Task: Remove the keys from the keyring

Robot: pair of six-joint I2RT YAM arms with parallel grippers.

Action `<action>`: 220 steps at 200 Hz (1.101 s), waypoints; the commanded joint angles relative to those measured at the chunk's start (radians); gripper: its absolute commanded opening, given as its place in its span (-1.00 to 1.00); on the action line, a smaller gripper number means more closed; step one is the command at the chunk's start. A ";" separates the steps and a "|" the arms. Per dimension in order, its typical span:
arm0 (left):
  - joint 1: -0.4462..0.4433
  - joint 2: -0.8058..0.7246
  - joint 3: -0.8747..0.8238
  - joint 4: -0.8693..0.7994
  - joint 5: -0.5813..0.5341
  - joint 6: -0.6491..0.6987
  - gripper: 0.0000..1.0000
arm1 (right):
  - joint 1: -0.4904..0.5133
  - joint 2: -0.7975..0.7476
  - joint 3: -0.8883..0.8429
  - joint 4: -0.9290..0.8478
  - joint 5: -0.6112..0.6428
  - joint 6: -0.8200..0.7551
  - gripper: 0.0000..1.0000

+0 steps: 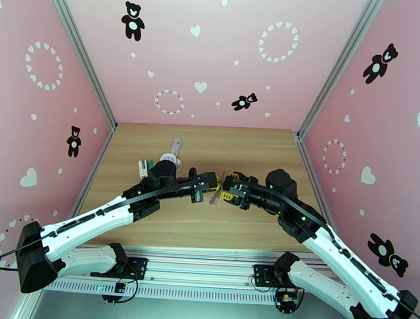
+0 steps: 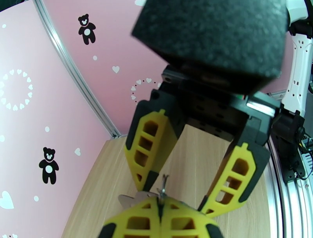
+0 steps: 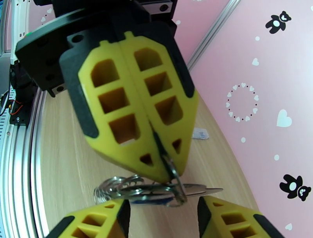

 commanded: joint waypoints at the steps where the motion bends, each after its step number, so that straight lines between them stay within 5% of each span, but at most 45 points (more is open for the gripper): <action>1: -0.001 -0.023 0.008 -0.001 -0.006 0.029 -0.96 | -0.020 -0.019 0.063 -0.100 -0.095 0.007 0.06; 65: 0.043 -0.032 -0.035 0.072 0.062 0.007 -1.00 | -0.188 0.041 0.147 -0.214 -0.433 0.174 0.23; 94: 0.063 -0.032 -0.037 0.066 0.099 0.013 -1.00 | -0.212 0.071 0.133 -0.129 -0.474 0.314 0.39; 220: 0.106 -0.045 -0.017 0.009 0.200 0.014 -1.00 | -0.233 0.247 0.096 0.190 -0.710 0.641 0.42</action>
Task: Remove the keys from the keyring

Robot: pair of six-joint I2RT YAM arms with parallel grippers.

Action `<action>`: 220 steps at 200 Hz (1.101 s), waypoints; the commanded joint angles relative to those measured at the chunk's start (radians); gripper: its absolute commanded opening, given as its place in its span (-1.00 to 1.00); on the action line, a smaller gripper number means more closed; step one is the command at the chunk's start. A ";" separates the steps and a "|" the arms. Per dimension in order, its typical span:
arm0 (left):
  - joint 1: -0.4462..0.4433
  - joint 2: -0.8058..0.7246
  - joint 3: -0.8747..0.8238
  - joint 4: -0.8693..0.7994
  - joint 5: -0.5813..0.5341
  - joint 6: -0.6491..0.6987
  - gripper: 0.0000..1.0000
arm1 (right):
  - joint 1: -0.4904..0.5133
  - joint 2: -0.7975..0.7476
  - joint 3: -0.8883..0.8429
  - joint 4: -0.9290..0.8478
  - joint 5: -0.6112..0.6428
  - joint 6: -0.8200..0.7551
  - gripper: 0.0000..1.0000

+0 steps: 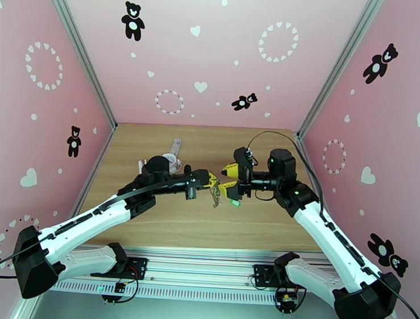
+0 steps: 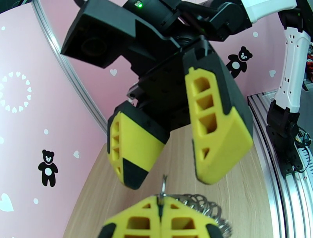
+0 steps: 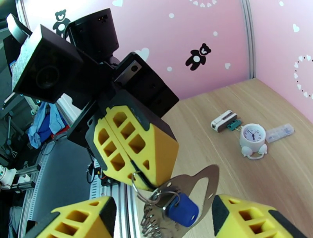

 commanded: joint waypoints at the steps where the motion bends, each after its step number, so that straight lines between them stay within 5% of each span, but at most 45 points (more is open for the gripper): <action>1: 0.007 -0.019 0.009 -0.006 0.047 0.003 -1.00 | 0.013 0.024 0.000 0.068 -0.056 0.066 0.42; 220: 0.010 -0.011 0.013 -0.042 0.019 0.020 -1.00 | 0.036 0.001 0.084 -0.161 -0.100 0.110 0.25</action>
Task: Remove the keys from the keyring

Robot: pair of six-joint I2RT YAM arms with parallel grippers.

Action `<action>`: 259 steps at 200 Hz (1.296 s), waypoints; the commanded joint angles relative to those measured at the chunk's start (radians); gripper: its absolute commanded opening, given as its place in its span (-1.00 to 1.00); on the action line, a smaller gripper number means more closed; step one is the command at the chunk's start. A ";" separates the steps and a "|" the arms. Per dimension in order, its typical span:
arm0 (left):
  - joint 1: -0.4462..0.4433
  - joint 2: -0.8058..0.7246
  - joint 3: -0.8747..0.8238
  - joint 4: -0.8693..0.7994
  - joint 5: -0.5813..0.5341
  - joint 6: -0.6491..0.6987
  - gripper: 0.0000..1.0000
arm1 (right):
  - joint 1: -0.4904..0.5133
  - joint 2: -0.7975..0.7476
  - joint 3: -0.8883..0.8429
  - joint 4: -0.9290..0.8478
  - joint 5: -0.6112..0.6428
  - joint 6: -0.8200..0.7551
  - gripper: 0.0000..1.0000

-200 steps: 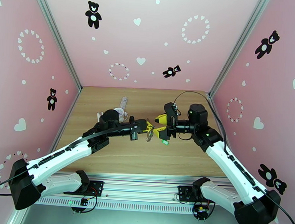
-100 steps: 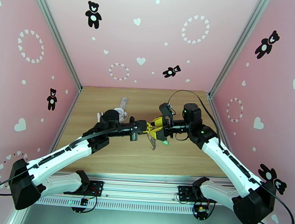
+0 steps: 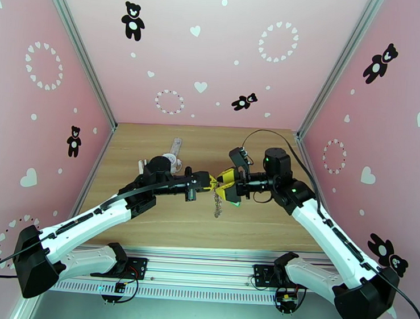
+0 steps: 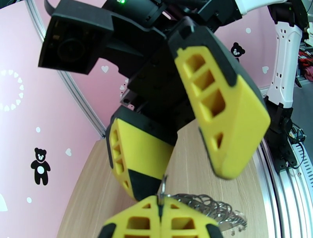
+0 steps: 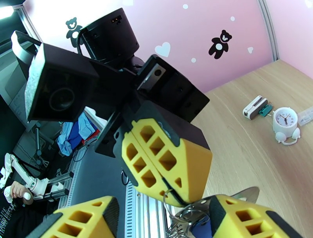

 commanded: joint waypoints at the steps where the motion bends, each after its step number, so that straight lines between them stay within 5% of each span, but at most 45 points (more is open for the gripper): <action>1: 0.009 -0.019 0.013 0.001 -0.003 0.012 -1.00 | -0.002 -0.023 0.038 -0.053 -0.034 0.000 0.25; 101: 0.009 -0.011 0.028 -0.007 0.012 0.016 -0.99 | -0.007 -0.028 0.034 -0.059 -0.037 0.013 0.23; 259: 0.009 0.000 0.038 0.005 -0.038 0.023 -0.96 | 0.020 -0.069 -0.032 -0.004 0.099 0.150 -0.17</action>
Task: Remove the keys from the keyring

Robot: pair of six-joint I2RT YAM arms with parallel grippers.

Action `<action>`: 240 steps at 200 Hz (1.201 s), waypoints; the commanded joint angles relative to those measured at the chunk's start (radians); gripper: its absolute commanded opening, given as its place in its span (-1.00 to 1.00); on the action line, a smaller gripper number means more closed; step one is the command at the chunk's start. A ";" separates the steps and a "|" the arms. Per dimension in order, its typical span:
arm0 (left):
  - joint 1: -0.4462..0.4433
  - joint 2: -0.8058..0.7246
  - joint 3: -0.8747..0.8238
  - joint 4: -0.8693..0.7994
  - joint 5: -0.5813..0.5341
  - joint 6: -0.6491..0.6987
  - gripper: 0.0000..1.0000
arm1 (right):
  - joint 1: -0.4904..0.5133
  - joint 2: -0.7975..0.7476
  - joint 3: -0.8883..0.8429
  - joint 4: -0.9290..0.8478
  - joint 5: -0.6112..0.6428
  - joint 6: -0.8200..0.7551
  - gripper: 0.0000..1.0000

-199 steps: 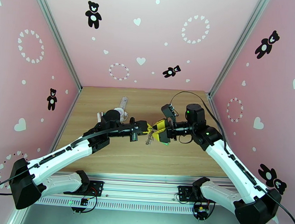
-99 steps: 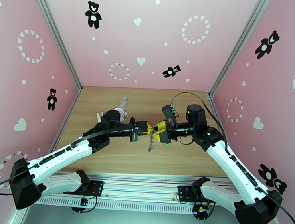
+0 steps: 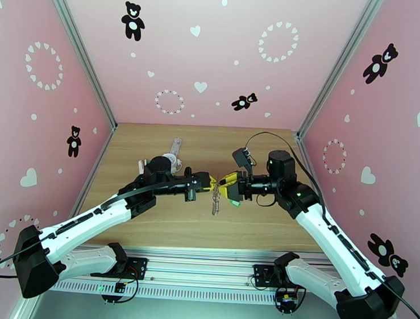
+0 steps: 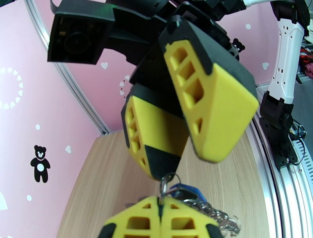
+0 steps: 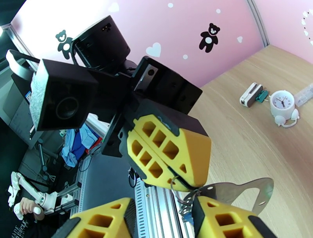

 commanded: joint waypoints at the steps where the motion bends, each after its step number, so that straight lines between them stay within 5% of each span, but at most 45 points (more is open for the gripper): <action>1: 0.005 0.000 0.038 0.018 -0.030 0.008 -0.96 | 0.019 -0.019 -0.012 0.027 0.033 0.031 -0.18; 240: 0.004 0.011 0.041 0.075 -0.067 -0.022 -0.94 | 0.072 -0.024 -0.020 -0.034 0.191 -0.006 -0.76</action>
